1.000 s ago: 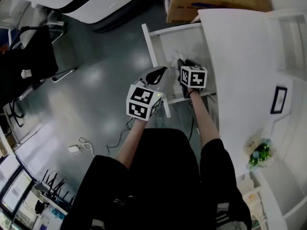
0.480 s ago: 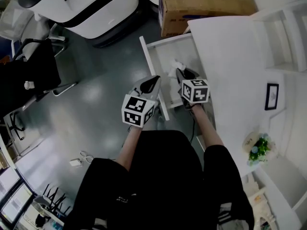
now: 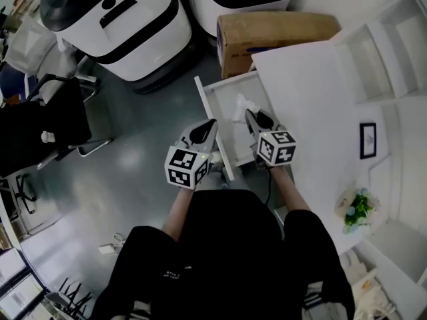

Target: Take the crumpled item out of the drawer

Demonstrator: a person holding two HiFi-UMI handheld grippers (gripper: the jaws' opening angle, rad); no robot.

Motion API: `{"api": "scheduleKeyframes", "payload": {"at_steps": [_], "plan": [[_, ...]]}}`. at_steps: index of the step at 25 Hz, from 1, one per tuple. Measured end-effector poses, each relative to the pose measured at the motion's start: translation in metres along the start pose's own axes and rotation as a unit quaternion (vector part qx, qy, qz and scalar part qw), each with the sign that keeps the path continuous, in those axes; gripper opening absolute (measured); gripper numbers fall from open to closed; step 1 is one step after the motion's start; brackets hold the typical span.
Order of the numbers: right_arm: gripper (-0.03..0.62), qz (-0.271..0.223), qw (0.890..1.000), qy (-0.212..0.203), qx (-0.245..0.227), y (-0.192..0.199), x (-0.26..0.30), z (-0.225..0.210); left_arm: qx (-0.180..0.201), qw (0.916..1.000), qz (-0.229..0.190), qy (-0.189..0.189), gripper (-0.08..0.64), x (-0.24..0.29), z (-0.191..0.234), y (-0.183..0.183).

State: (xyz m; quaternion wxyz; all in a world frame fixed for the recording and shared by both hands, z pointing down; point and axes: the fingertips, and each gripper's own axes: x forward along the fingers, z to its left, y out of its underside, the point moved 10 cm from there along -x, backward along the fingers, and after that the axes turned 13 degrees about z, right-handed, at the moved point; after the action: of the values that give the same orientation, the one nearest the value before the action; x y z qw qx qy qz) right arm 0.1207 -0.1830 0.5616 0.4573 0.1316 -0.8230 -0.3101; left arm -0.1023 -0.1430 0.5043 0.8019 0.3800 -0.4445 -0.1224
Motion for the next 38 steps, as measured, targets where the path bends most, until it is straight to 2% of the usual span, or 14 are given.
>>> {"api": "scheduleKeyframes", "payload": {"at_steps": [9,24,34,38], "plan": [[0.057,-0.076,0.997,-0.016,-0.029,-0.030,-0.045,0.014,0.017,0.9990,-0.042,-0.005,-0.003,-0.022,-0.010,-0.022],[0.057,-0.149,0.984,-0.041,-0.088,-0.062,-0.098,0.035,0.036,0.9932,-0.107,-0.025,-0.003,-0.063,-0.016,-0.051],[0.057,-0.211,0.969,-0.030,-0.123,-0.079,-0.123,0.042,0.037,0.9848,-0.159,-0.058,-0.003,-0.097,-0.007,-0.064],[0.057,-0.231,0.963,-0.011,-0.141,-0.087,-0.133,0.045,0.043,0.9810,-0.176,-0.069,-0.003,-0.107,-0.004,-0.069]]}}
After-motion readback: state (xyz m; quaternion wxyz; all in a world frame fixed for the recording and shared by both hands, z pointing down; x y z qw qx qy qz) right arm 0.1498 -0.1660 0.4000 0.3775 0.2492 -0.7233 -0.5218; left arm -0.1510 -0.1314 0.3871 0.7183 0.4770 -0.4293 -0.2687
